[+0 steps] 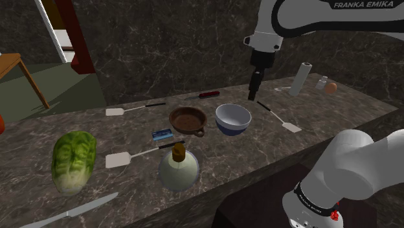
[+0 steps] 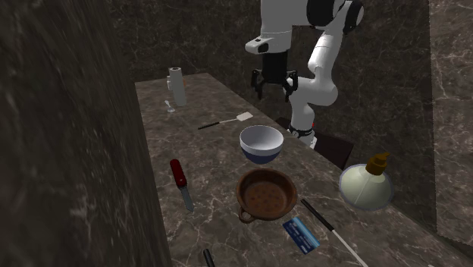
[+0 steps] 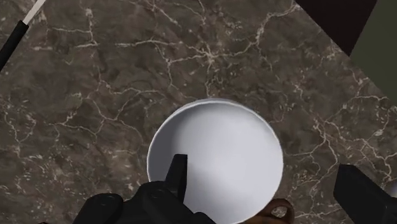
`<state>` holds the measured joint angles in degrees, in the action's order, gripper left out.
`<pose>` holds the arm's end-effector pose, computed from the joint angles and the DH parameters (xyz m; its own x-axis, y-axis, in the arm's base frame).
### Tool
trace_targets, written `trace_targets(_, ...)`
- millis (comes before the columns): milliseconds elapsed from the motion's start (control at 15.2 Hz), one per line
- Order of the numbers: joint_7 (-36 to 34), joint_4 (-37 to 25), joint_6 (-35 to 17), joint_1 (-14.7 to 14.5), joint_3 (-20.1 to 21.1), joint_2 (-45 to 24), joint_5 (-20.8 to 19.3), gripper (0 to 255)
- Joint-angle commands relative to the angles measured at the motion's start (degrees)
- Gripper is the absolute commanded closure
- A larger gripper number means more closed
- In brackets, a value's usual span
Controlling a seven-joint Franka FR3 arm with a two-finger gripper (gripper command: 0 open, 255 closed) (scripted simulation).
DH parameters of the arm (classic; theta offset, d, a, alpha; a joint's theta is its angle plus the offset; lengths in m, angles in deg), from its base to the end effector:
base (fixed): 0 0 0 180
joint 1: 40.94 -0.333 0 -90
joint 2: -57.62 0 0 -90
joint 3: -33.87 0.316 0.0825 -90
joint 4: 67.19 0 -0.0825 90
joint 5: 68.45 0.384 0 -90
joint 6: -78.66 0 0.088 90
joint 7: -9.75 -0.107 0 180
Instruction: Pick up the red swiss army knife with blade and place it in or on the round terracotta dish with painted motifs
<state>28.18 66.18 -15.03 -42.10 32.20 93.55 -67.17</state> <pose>0.3537 -0.0028 0.5568 0.9486 0.3124 -0.0499 0.3095 -0.9491 -0.0580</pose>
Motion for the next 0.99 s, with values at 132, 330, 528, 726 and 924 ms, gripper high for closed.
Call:
trace_targets(132,7.6,-2.2,-5.1,-0.3,-3.0,-7.1,-2.1,0)
trace_targets(330,13.2,-4.6,-8.6,-0.6,-5.0,-12.9,-3.0,0)
trace_targets(528,18.6,-7.8,-11.7,-0.9,-6.8,-19.1,-3.4,0)
trace_targets(726,23.9,-11.7,-14.3,-1.1,-8.1,-25.4,-3.3,0)
trace_targets(924,29.1,-16.4,-16.4,-1.1,-9.0,-32.0,-2.7,0)
